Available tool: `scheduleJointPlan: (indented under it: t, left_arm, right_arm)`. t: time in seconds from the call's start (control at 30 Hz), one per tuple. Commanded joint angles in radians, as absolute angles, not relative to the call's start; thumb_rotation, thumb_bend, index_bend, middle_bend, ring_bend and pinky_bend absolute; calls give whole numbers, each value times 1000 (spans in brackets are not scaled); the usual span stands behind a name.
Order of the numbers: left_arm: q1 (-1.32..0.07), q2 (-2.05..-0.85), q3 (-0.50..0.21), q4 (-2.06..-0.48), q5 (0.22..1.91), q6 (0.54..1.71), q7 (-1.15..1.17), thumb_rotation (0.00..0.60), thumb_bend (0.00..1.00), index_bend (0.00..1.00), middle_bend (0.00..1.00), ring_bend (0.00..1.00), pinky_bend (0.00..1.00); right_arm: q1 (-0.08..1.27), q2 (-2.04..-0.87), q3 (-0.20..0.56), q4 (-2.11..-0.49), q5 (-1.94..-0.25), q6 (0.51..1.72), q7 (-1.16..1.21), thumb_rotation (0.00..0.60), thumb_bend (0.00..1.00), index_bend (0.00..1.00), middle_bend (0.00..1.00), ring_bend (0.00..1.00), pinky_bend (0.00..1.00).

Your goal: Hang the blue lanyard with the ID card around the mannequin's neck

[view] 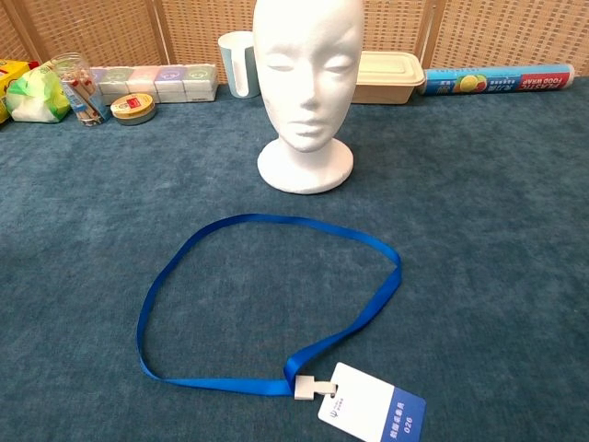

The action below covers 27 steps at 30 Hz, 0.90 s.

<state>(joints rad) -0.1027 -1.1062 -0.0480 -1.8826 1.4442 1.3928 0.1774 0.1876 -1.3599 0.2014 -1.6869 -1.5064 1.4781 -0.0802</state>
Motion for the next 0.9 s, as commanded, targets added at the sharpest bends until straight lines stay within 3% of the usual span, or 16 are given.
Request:
scheduleJointPlan:
  t: [0.03, 0.23, 0.53, 0.9]
  left_arm:
    - [-113, -1107, -58, -1881, 1427, 1383, 184, 600, 215, 611, 592, 421, 284]
    - [-130, -1109, -70, -1872, 1399, 1366, 190, 598, 215, 610, 592, 421, 284]
    - [-150, -1113, -80, -1857, 1379, 1349, 190, 598, 215, 611, 592, 421, 284]
    - [-175, -1116, -90, -1823, 1347, 1322, 188, 600, 215, 611, 592, 422, 284]
  right_arm:
    - [223, -1428, 222, -1645, -1490, 1472, -140, 554, 453, 462, 718, 900, 965]
    - [253, -1501, 215, -1614, -1470, 1451, -235, 552, 451, 473, 784, 986, 1000]
    - [281, -1568, 198, -1604, -1436, 1413, -310, 556, 450, 505, 902, 1000, 1000]
    - [308, -1642, 174, -1637, -1366, 1360, -451, 555, 419, 527, 921, 1000, 1000]
